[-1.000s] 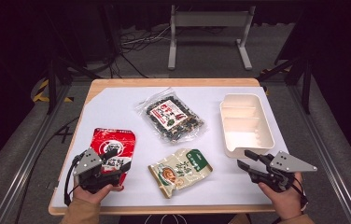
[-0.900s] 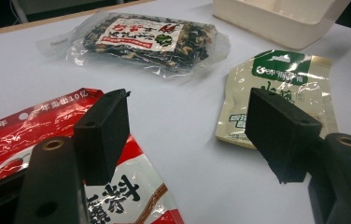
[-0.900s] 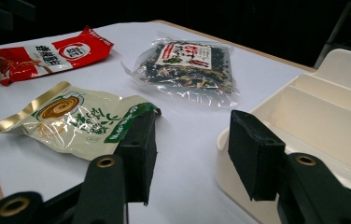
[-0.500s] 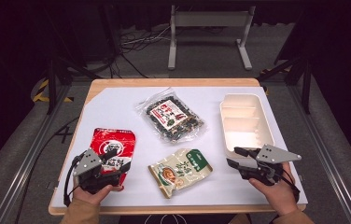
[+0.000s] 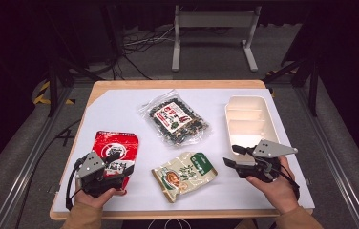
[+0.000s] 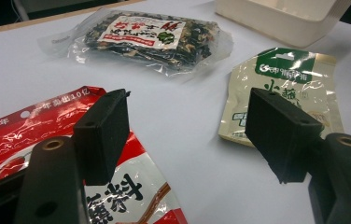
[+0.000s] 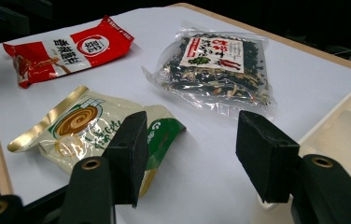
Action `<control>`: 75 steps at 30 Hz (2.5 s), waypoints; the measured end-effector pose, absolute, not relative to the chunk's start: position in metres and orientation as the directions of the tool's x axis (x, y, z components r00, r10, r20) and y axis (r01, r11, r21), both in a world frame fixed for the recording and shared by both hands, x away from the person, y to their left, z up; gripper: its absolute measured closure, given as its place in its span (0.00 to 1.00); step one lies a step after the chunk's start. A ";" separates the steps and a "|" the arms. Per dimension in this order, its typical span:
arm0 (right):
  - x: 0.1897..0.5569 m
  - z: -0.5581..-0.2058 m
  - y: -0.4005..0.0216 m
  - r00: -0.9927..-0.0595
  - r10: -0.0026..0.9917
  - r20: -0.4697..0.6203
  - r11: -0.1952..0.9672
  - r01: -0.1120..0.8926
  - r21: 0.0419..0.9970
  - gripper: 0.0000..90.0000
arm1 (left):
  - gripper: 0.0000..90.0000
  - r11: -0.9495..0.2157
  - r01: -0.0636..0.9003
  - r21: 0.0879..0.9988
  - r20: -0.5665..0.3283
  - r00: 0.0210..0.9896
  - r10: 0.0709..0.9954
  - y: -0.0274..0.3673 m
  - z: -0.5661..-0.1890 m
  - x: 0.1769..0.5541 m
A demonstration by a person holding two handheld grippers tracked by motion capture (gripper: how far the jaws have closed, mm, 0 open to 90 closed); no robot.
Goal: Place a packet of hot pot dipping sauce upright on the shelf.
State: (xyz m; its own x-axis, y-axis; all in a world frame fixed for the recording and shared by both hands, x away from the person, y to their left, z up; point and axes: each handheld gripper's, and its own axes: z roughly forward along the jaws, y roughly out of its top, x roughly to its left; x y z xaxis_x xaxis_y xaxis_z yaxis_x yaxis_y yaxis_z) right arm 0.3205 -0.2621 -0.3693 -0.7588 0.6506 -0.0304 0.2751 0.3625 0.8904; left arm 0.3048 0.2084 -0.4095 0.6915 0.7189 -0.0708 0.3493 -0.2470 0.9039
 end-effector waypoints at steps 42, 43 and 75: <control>0.350 -0.415 -0.206 -0.748 0.639 0.178 0.505 0.584 0.636 0.40 | 0.34 -0.257 0.349 0.901 -0.061 0.690 0.721 0.209 -0.411 0.305; 0.350 -0.416 -0.205 -0.747 0.639 0.183 0.503 0.586 0.635 0.40 | 0.34 -0.256 0.350 0.901 -0.063 0.689 0.722 0.209 -0.411 0.305; 0.359 -0.433 -0.190 -0.759 0.578 0.301 0.531 0.630 0.567 0.78 | 0.34 -0.253 0.350 0.902 -0.063 0.685 0.725 0.211 -0.411 0.306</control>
State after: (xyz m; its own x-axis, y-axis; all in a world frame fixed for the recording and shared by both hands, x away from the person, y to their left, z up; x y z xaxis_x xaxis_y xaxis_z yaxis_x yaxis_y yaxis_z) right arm 0.3593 -0.1903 -0.4333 -0.7586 0.5777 0.3014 0.6296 0.5307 0.5675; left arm 0.3060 0.2107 -0.4109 0.6855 0.7254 -0.0628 0.3502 -0.2529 0.9019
